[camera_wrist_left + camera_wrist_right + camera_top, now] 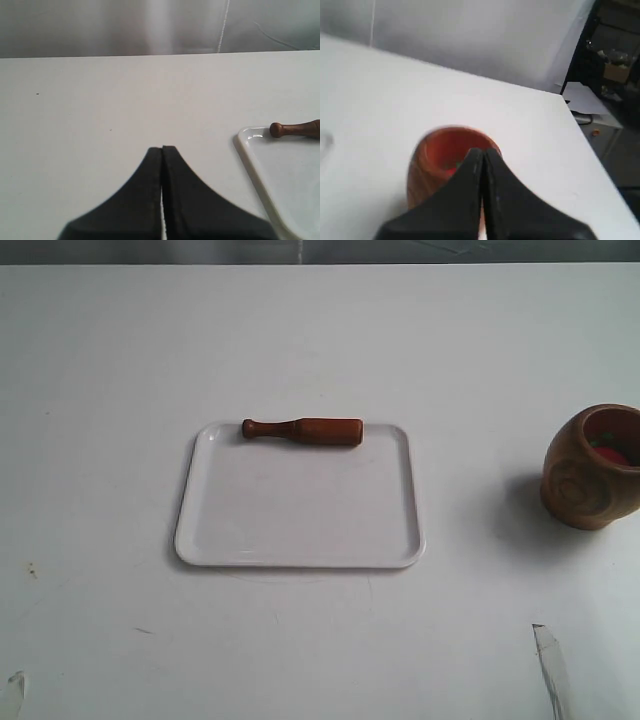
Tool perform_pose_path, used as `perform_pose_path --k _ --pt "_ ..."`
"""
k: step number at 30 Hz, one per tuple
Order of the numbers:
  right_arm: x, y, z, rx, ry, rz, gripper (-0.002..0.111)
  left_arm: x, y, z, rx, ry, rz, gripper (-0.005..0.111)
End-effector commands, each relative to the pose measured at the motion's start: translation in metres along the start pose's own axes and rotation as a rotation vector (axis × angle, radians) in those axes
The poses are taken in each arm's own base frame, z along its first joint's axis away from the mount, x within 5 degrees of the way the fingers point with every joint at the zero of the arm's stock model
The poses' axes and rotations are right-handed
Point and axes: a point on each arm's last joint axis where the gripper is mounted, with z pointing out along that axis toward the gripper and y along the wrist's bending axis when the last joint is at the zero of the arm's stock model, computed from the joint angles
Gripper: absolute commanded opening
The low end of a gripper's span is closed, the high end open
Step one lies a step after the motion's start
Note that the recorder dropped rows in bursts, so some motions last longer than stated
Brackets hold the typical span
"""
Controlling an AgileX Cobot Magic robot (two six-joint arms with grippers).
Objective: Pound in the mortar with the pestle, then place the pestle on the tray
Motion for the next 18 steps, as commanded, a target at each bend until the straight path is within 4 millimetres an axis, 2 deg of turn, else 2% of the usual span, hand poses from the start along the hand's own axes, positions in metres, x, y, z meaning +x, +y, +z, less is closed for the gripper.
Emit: perform_pose_path --k 1,5,13,18 --pt "-0.015 -0.01 -0.002 0.068 -0.202 0.416 0.0 0.0 -0.001 0.0 0.008 -0.007 -0.012 0.0" --pt "-0.017 -0.011 -0.002 0.078 -0.228 0.468 0.0 0.0 -0.001 0.0 0.008 -0.007 -0.012 0.0" --pt "-0.015 -0.01 -0.002 0.072 -0.198 0.433 0.0 0.0 -0.001 0.0 0.008 -0.007 -0.012 0.0" --pt "-0.006 -0.01 -0.001 0.085 -0.111 0.574 0.0 0.0 -0.001 0.0 0.008 -0.007 -0.012 0.0"
